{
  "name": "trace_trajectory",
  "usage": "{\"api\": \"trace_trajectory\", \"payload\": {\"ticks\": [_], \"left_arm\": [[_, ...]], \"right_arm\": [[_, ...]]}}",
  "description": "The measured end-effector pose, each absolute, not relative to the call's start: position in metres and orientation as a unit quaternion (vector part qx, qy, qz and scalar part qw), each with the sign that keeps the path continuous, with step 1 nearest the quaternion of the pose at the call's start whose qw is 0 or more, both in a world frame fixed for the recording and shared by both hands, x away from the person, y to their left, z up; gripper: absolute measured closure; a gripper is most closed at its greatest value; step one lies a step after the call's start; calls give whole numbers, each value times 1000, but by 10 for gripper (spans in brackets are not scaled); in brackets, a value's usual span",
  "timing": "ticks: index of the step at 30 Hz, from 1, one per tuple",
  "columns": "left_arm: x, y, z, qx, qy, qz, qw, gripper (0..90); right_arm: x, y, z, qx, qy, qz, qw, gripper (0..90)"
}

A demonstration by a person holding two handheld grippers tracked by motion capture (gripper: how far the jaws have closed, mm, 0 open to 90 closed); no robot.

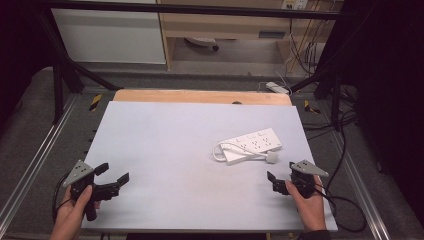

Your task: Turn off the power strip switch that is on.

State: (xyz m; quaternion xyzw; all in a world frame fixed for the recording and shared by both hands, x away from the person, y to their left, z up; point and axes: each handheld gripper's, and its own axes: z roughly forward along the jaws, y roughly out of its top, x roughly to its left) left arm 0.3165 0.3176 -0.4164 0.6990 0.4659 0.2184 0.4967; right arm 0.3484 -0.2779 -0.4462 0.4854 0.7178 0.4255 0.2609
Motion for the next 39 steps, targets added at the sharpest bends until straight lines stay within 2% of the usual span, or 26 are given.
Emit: {"api": "trace_trajectory", "payload": {"ticks": [18,39], "left_arm": [[317,317,-417,704,462,215,495,83],[317,315,-418,708,461,214,490,83]], "right_arm": [[349,-280,-443,485,718,435,246,63],[350,-282,-434,480,703,456,260,53]]}}
